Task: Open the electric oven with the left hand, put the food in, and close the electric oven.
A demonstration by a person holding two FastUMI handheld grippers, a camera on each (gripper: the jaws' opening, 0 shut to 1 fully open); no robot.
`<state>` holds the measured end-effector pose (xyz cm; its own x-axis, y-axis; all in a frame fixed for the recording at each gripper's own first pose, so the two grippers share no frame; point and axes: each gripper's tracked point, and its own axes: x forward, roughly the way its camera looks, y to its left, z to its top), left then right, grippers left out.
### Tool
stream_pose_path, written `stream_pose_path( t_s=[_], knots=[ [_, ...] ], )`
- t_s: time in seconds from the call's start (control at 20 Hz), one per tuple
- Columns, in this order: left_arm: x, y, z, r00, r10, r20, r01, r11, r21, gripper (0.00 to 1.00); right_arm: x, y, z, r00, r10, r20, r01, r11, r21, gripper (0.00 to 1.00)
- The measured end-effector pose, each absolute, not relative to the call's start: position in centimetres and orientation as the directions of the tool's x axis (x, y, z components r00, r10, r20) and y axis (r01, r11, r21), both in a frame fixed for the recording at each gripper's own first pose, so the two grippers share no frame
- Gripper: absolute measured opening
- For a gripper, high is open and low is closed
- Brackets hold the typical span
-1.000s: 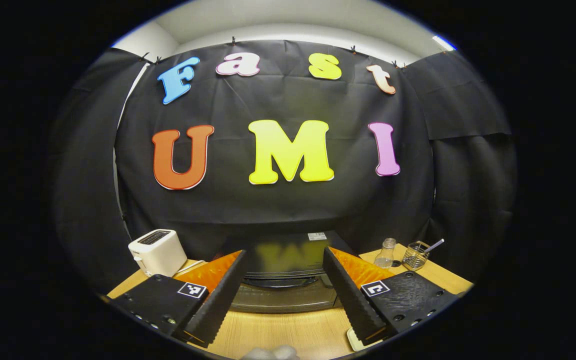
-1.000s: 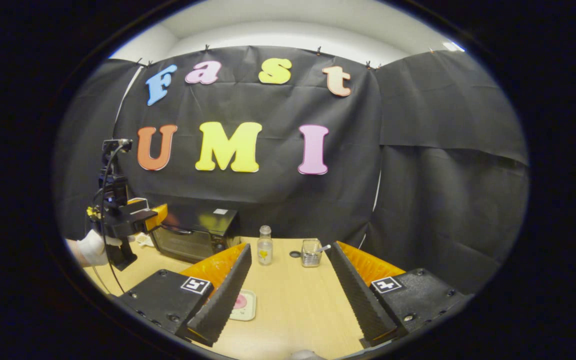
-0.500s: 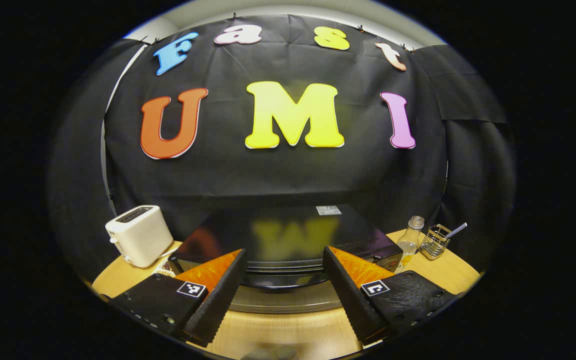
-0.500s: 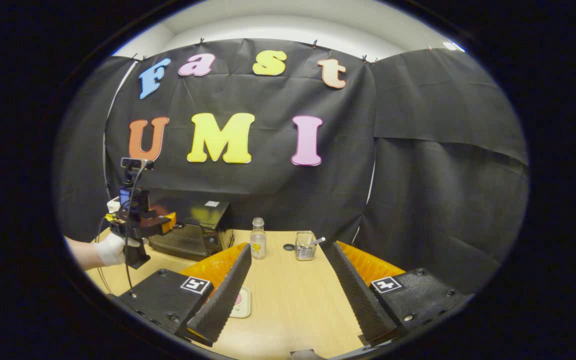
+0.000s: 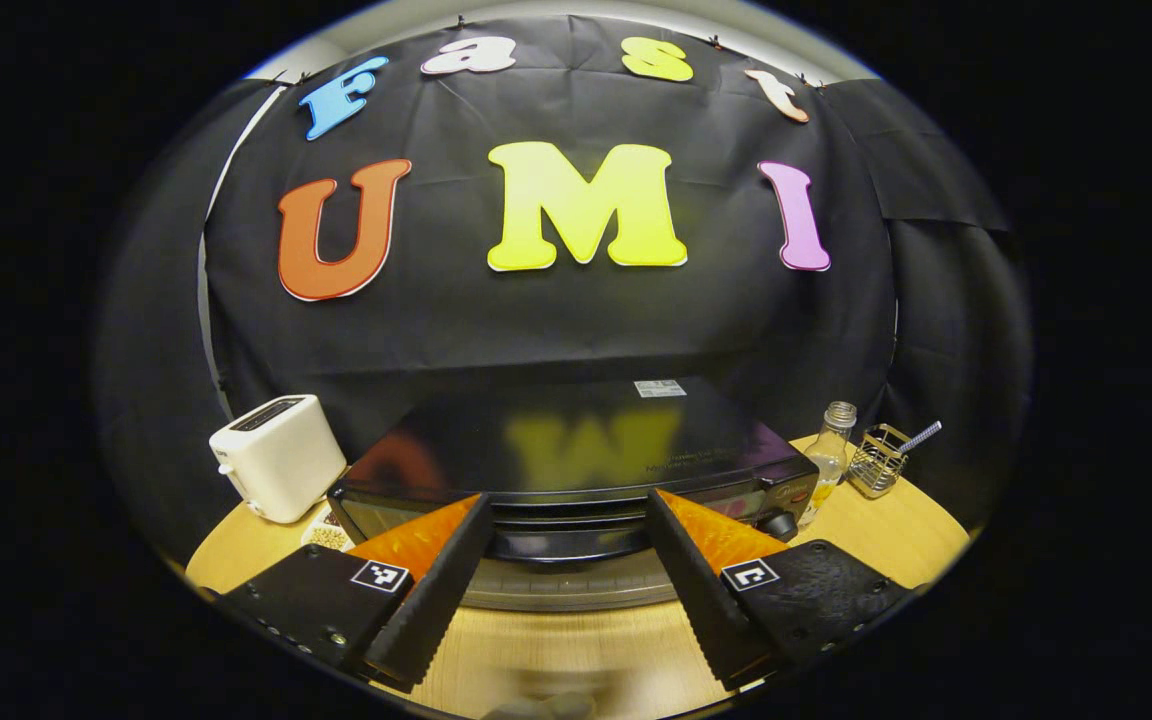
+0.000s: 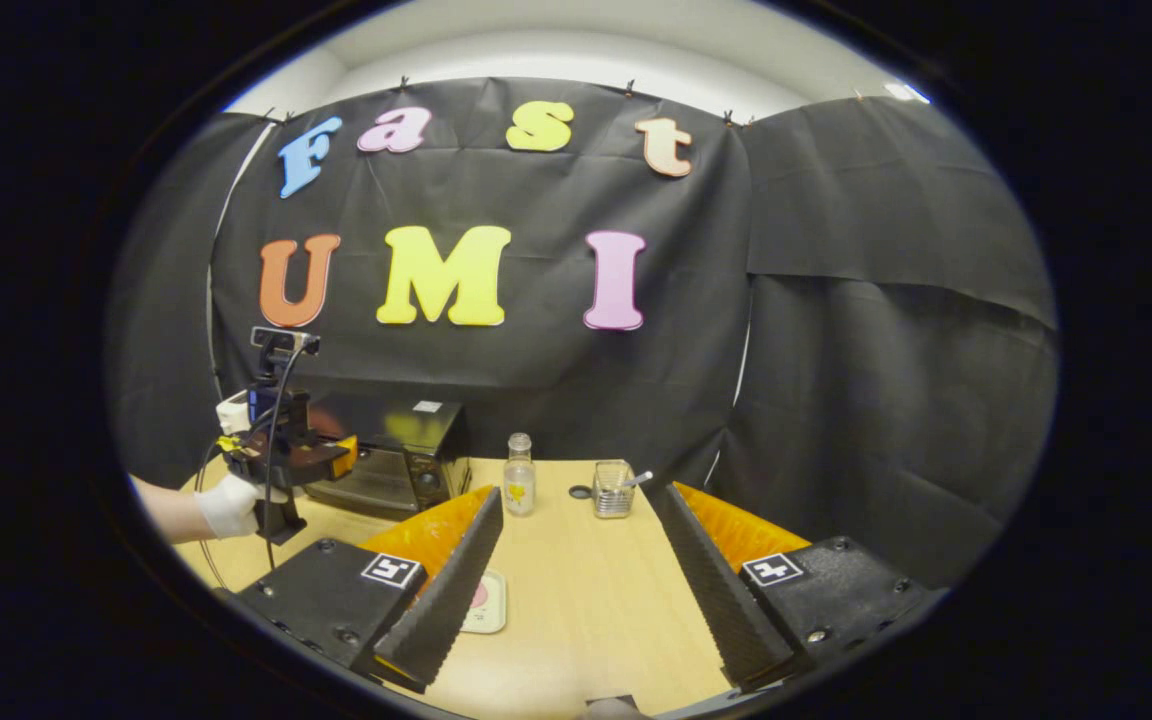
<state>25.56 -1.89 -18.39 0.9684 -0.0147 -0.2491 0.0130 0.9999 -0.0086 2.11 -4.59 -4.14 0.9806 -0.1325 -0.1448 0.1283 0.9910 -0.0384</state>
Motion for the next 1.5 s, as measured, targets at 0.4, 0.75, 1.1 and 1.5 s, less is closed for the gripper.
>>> stream_pose_path(
  t_s=[0.4,0.75,1.1,1.5],
  knots=[
    [22.2,-2.1,-19.3,0.961,-0.021,-0.276,0.019,1.0,-0.007,0.98,0.5,-4.1,-4.7,0.981,-0.119,-0.155,0.115,0.993,-0.031,0.99],
    [18.5,-2.1,-22.0,0.943,-0.033,-0.33,0.028,0.999,-0.022,0.98,-1.0,-3.7,-5.4,0.98,-0.105,-0.167,0.101,0.994,-0.031,0.99],
    [15.9,-2.1,-24.3,0.936,-0.032,-0.352,0.026,0.999,-0.021,0.97,-1.6,-2.6,-6.7,0.976,-0.089,-0.197,0.084,0.996,-0.031,0.99],
    [13.6,-2.3,-27.2,0.914,-0.038,-0.405,0.031,0.999,-0.023,0.97,-2.4,-2.5,-7.4,0.972,-0.095,-0.215,0.092,0.995,-0.026,0.99]
  ],
)
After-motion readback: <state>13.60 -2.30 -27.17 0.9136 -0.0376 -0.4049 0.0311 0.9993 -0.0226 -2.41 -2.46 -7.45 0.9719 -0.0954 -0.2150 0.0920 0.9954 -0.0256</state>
